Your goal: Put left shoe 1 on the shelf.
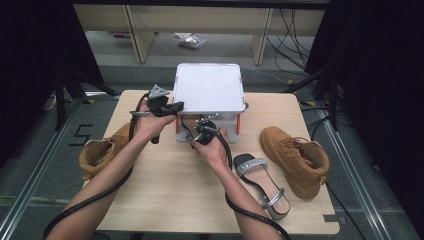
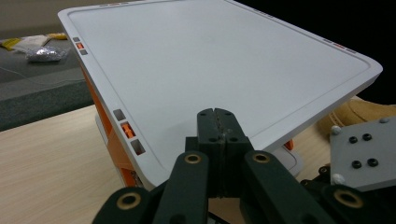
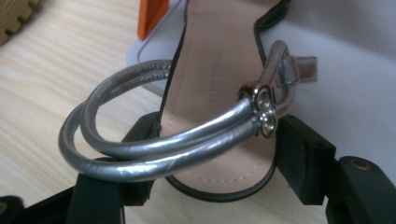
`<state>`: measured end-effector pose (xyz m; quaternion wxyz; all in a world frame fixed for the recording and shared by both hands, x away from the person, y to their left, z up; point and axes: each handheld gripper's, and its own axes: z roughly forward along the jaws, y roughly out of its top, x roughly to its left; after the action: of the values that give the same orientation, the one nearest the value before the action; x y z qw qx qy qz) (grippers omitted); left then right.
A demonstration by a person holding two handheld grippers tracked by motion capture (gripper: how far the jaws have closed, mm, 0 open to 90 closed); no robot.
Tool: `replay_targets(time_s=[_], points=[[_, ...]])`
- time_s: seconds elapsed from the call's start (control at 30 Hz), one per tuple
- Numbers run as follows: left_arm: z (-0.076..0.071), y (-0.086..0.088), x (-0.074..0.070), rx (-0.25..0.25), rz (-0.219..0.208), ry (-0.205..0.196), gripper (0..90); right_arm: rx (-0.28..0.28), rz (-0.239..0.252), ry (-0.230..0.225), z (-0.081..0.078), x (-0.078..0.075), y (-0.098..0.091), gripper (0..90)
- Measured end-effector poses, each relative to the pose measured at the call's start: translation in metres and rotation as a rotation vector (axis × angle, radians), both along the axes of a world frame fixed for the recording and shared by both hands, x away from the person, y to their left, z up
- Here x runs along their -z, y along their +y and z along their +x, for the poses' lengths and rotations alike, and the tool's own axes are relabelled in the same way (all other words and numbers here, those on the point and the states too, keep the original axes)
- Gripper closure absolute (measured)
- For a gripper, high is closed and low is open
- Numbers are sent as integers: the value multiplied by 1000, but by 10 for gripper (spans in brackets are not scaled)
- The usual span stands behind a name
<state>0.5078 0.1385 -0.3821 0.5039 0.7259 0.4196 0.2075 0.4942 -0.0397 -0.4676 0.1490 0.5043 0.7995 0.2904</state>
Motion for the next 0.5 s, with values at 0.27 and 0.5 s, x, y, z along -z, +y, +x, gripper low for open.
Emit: replay_targets(time_s=[0.27, 0.5], points=[[0, -1, -1, -3, 14, -4, 895, 136, 28, 38, -9, -5, -10, 395], [0, 0, -1, -2, 4, 4, 895, 134, 30, 3, -1, -8, 0, 393]])
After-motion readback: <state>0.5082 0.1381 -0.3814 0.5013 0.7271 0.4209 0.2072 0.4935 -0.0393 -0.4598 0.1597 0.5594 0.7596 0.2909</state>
